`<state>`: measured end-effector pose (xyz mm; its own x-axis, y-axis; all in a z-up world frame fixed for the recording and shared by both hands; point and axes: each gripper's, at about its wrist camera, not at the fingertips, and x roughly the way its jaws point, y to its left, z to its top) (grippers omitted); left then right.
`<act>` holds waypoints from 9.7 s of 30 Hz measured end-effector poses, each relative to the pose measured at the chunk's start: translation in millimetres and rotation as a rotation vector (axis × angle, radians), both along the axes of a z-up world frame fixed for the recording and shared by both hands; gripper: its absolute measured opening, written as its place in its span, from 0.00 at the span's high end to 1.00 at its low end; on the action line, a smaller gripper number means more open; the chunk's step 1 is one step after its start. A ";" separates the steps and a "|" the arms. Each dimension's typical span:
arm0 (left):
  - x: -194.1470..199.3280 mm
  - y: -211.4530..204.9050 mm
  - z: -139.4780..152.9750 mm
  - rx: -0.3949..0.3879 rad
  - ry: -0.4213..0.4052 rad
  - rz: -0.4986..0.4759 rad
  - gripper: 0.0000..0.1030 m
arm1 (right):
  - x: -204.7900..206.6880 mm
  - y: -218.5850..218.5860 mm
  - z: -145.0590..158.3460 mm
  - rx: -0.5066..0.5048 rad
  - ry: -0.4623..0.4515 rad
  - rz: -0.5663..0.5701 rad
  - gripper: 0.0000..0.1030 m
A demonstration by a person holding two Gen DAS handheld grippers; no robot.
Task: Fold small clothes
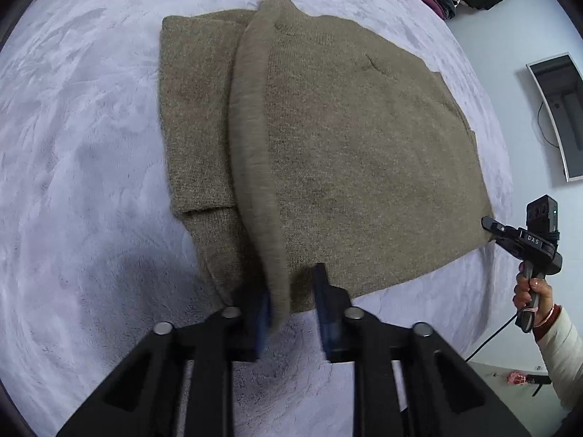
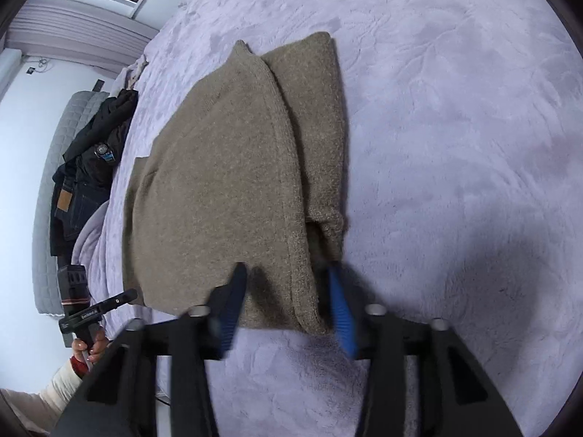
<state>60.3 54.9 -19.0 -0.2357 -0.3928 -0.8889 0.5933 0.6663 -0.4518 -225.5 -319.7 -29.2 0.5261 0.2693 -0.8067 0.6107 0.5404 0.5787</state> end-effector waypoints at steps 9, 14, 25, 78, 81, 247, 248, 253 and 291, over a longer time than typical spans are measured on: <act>-7.9 39.1 -2.4 0.031 -0.033 -0.020 0.90 | -17.1 4.3 24.0 -0.028 -0.039 0.070 0.94; -9.3 41.9 -8.9 0.027 -0.046 -0.010 0.90 | -22.7 5.5 -3.0 -0.022 0.039 0.070 0.94; -3.9 45.6 34.4 0.100 -0.172 0.061 0.56 | -15.9 11.2 21.8 -0.146 0.172 0.040 0.71; 5.5 54.0 3.3 0.313 -0.306 0.251 0.23 | 112.9 203.0 10.2 0.141 -0.012 0.272 0.65; 3.2 57.0 3.4 0.305 -0.298 0.262 0.23 | 113.9 211.1 5.3 0.153 0.008 0.270 0.62; -71.6 -71.0 5.3 0.217 -0.894 -0.093 0.79 | 291.7 145.0 91.0 0.067 0.024 0.608 0.09; -72.0 -71.6 3.9 0.220 -0.900 -0.100 0.79 | 314.0 157.0 90.5 0.061 0.048 0.667 0.09; -74.5 -73.6 -1.3 0.235 -0.947 -0.136 0.79 | 390.2 223.8 62.7 0.014 0.251 0.927 0.09; -178.4 -210.0 130.1 -0.182 -0.959 -0.370 0.79 | 174.7 -35.1 142.4 0.035 -0.294 0.385 0.86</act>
<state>-118.1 -155.2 111.1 0.4051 -0.5867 -0.7012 0.9093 0.3386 0.2420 -50.8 -354.8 113.2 0.5871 0.5131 -0.6262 0.1786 0.6724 0.7183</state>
